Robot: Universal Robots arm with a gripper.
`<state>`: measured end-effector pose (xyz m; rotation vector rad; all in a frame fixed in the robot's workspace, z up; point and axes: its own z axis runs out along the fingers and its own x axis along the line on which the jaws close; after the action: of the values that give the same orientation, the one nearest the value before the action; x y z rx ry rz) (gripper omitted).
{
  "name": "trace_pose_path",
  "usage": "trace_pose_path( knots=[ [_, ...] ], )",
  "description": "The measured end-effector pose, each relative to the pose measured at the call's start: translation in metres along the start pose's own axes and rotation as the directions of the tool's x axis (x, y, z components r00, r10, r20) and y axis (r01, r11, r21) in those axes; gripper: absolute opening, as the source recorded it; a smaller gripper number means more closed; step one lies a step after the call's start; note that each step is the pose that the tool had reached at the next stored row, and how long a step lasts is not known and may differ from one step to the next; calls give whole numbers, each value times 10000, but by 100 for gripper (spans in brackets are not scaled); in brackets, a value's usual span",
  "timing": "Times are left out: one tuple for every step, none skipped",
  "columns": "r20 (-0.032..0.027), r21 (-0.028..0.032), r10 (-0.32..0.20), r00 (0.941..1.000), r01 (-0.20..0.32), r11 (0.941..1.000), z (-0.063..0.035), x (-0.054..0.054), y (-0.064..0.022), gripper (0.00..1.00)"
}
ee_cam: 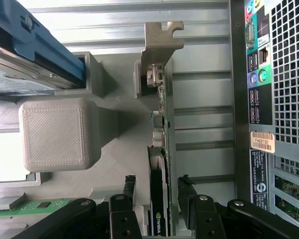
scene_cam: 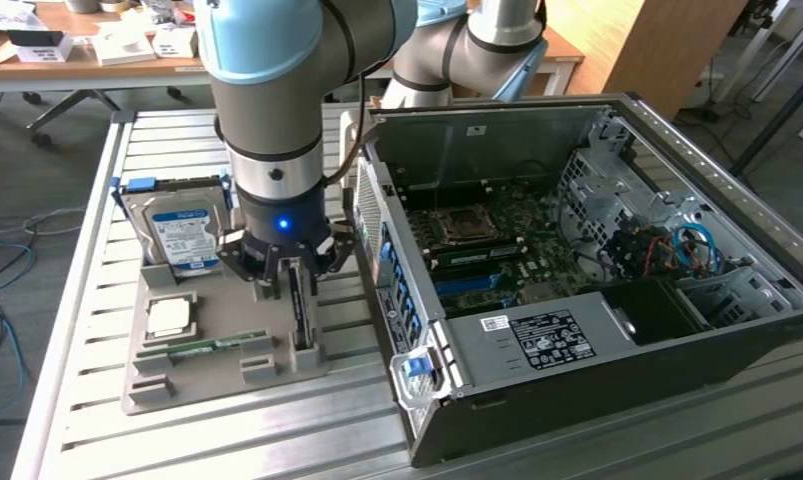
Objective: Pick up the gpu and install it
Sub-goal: 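Pick up the gpu and move the gpu toward the slot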
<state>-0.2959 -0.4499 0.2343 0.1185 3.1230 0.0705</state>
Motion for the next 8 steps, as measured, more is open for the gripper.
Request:
trace_pose_path(
  knots=[
    [1, -1, 1, 10000, -1, 10000, 1, 0, 0, 47],
    [1, -1, 0, 10000, 0, 10000, 2, 0, 1, 47],
    [4, -4, 0, 10000, 0, 10000, 7, -1, 1, 47],
    [3, -3, 0, 10000, 0, 10000, 7, 0, 0, 47],
    [2, -3, 0, 10000, 0, 10000, 7, 0, 0, 47],
    [2, -2, 0, 10000, 0, 10000, 7, 0, 0, 47],
    [1, -1, 0, 10000, 0, 10000, 6, 0, 0, 47],
    [1, -1, 0, 10000, 0, 10000, 6, 0, 0, 47]
  ],
)
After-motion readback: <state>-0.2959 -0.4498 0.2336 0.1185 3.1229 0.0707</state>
